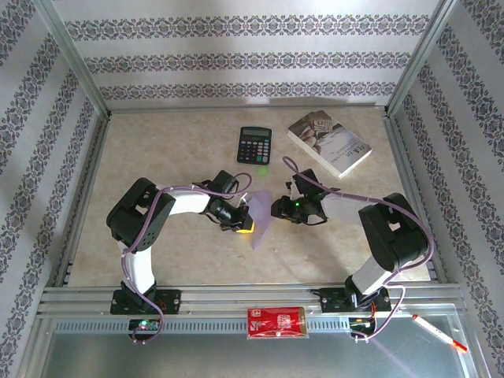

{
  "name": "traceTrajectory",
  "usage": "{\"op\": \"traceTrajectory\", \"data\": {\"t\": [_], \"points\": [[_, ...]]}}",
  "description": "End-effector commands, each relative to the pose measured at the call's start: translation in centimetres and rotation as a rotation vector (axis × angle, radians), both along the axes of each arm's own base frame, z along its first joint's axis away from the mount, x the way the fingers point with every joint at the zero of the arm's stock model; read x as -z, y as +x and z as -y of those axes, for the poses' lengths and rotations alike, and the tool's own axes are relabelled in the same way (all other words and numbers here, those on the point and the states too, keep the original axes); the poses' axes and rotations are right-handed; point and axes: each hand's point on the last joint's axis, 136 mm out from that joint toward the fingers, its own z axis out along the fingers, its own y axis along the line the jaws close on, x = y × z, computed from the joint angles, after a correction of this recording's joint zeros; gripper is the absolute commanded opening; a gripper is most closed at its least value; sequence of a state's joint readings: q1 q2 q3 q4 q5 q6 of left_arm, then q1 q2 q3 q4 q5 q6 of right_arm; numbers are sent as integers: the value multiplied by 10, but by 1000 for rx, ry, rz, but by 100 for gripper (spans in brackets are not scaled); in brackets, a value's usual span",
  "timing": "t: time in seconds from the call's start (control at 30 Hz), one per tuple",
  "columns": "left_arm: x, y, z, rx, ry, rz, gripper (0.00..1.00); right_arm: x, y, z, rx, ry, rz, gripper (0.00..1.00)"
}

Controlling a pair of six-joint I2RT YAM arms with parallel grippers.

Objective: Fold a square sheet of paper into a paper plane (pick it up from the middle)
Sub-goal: Fold the wing for the fifth time at the center of the table.

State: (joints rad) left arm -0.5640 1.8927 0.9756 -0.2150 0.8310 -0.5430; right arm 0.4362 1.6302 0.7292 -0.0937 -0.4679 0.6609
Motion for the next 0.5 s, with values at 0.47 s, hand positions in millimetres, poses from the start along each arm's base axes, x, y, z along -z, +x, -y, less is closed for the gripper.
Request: {"op": "traceTrajectory", "data": {"t": [0.47], "points": [[3, 3, -8, 7, 23, -12, 4, -18, 15, -26, -20, 161, 73, 10]]}}
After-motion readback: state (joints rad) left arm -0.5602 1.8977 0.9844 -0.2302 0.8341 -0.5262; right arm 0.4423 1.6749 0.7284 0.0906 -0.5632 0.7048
